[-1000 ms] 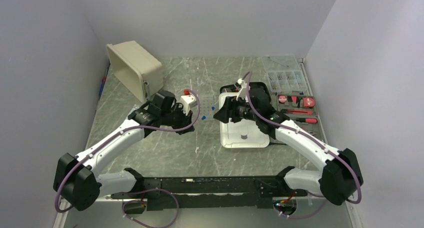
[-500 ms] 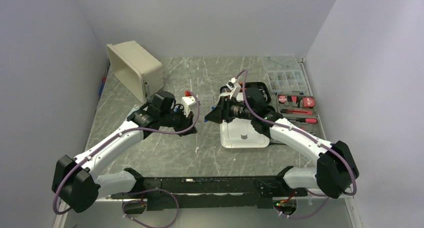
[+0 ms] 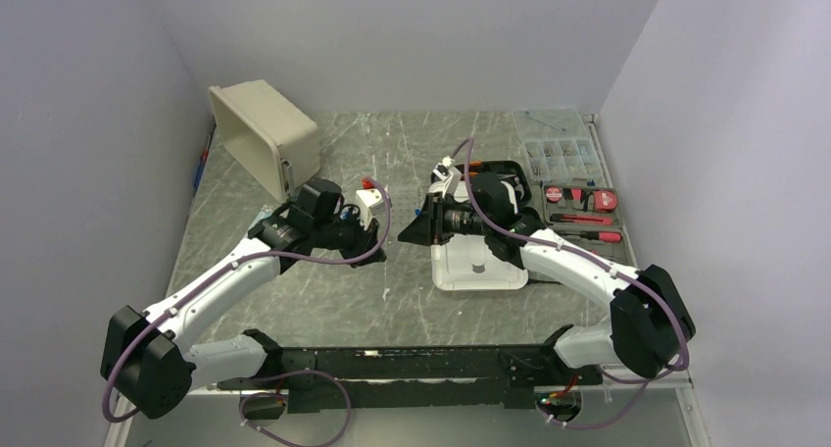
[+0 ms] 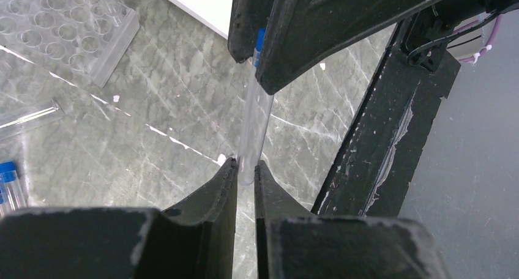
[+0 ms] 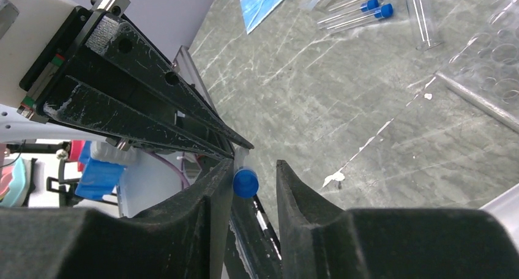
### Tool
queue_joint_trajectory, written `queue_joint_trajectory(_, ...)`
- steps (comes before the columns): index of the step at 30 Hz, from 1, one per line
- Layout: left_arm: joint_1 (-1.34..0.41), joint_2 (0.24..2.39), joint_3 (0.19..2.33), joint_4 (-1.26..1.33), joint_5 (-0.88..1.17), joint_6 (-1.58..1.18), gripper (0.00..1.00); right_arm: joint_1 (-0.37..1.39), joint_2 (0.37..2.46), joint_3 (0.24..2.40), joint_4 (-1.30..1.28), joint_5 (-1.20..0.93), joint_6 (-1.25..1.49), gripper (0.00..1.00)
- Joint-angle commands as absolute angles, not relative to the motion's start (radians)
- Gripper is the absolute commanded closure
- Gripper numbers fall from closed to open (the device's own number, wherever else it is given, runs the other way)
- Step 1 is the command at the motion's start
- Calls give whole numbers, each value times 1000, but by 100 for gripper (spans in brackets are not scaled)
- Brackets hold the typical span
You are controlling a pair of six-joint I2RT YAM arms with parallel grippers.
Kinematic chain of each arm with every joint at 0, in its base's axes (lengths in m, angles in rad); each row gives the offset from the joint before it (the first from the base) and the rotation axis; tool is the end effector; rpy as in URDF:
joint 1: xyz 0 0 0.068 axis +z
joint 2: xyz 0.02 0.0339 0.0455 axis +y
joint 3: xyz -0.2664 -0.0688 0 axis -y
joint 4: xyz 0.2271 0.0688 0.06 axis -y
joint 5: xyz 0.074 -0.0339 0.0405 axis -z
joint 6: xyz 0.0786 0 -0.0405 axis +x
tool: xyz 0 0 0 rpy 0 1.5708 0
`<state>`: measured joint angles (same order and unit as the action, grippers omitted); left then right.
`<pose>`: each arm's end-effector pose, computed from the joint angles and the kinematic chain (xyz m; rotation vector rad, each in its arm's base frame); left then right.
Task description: Organize the chemistry lab equipment
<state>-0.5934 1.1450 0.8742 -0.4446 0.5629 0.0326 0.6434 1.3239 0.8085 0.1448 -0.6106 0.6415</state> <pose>0.1845 -0.1751 0.2610 0.9990 2.0999 -0.9314 0.2218 0.2227 0.2620 -0.4565 2.1073 1.3960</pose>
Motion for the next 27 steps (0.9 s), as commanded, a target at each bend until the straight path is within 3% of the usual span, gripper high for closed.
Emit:
queue_joint_trajectory(1, -597, 1123, 878, -412, 576, 41, 87, 649, 1334, 851, 206, -644, 648, 67)
queue_joint_trajectory(11, -598, 1122, 880, -414, 564, 40, 87, 652, 1341, 857, 202, -647, 640, 86)
queue_joint_trajectory(13, -597, 1122, 882, -417, 555, 38, 83, 652, 1335, 857, 198, -639, 634, 89)
queue_joint_trajectory(15, -597, 1117, 889, -424, 528, 31, 66, 653, 1313, 855, 186, -616, 613, 90)
queue_joint_trajectory(18, -595, 1091, 889, -425, 466, 28, 10, 665, 1264, 872, 105, -532, 542, 93)
queue_joint_trajectory(19, -593, 1076, 886, -422, 443, 26, 3, 672, 1249, 886, 67, -481, 510, 93)
queue_joint_trajectory(27, -462, 905, 827, -349, 239, -55, 1, 769, 1275, 1034, -204, -31, 281, 91)
